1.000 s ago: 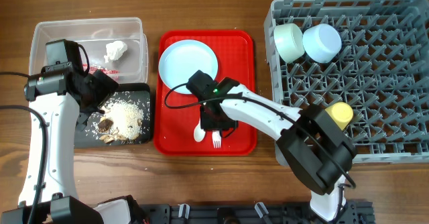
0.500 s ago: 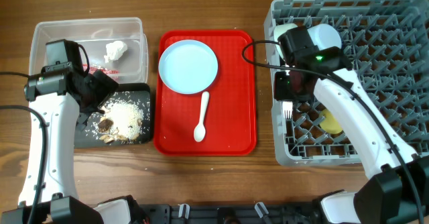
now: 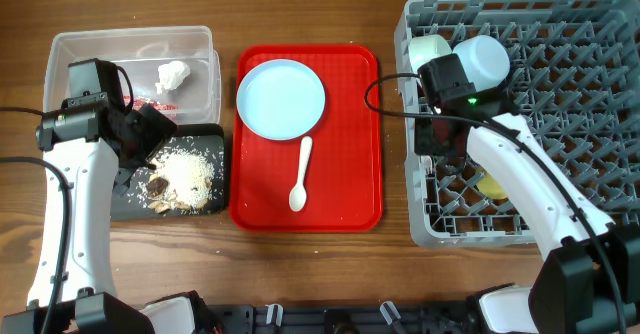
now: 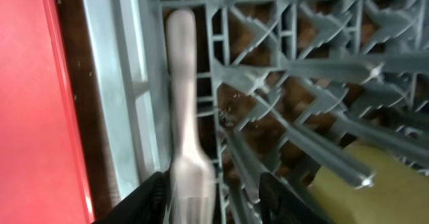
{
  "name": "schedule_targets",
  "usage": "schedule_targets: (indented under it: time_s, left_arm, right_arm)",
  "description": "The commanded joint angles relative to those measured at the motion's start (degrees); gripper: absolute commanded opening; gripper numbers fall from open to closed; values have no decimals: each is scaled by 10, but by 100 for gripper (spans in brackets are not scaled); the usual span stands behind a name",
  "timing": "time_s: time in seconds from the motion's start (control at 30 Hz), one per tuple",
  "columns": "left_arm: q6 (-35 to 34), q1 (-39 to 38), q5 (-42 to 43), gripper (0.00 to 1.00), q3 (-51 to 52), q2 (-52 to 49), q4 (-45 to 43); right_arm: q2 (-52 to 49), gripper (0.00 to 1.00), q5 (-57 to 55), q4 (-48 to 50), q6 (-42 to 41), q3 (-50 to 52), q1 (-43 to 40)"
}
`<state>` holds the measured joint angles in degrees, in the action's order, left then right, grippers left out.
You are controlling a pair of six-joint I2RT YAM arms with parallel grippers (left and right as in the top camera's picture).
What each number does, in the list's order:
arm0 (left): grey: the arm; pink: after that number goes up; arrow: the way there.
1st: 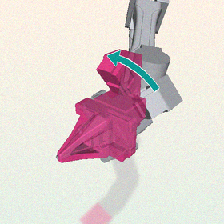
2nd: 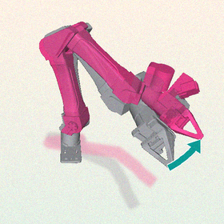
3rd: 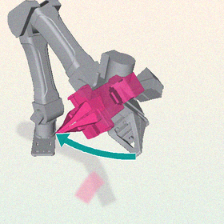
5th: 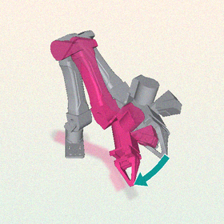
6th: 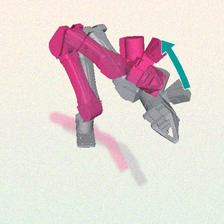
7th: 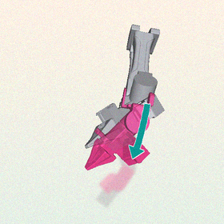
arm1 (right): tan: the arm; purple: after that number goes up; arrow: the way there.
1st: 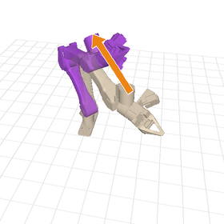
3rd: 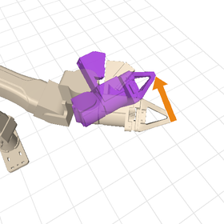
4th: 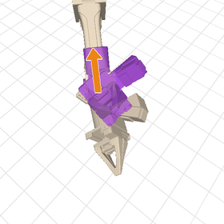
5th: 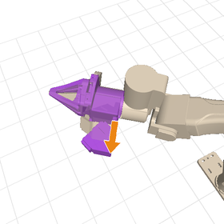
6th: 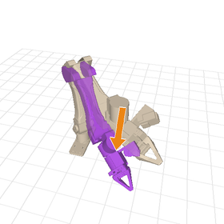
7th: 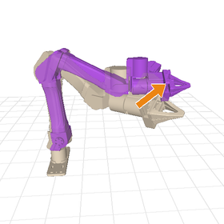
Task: Sort waste into correct bins and load items into the dishwasher rack
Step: 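Grasp the white spoon with the right gripper and put it in the rack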
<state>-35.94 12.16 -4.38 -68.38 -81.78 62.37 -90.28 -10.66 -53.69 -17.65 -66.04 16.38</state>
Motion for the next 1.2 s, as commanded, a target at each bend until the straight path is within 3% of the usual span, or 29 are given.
schedule_targets:
  time_s: [0.0, 0.07, 0.17, 0.23, 0.37, 0.5, 0.67, 0.8, 0.87, 0.93, 1.0, 1.03, 1.17]
  left_arm:
    - [-5, 2, 3, 100, -3, 9, 0]
    - [-5, 2, 3, 100, -3, 9, 0]
    - [-5, 2, 3, 100, -3, 9, 0]
    - [-5, 2, 3, 100, -3, 9, 0]
    - [-5, 2, 3, 100, -3, 9, 0]
    - [-5, 2, 3, 100, -3, 9, 0]
    - [-5, 2, 3, 100, -3, 9, 0]
    - [-5, 2, 3, 100, -3, 9, 0]
    - [-5, 2, 3, 100, -3, 9, 0]
    - [-5, 2, 3, 100, -3, 9, 0]
    - [-5, 2, 3, 100, -3, 9, 0]
    - [-5, 2, 3, 100, -3, 9, 0]
    - [-5, 2, 3, 100, -3, 9, 0]
  right_arm:
    - [3, 47, -17, -10, 12, -50, 0]
    - [7, 47, 0, -23, 12, -86, 0]
    - [8, 47, 219, 19, 57, -118, 15]
    - [7, 47, 291, 49, 54, -118, 41]
    - [-13, 57, 219, 123, -7, -103, 158]
    - [-114, 59, 150, 169, -54, -103, 268]
    - [-215, 59, 87, 178, -167, -103, 313]
    - [-264, 50, 88, 183, -190, -103, 315]
    - [-265, 34, 84, 160, -201, -103, 314]
    - [-265, 31, 75, 136, -231, -103, 313]
    - [-264, 19, 77, 115, -268, -104, 313]
    - [-261, 18, 77, 103, -277, -104, 311]
    - [-218, 4, 76, 64, -254, -105, 290]
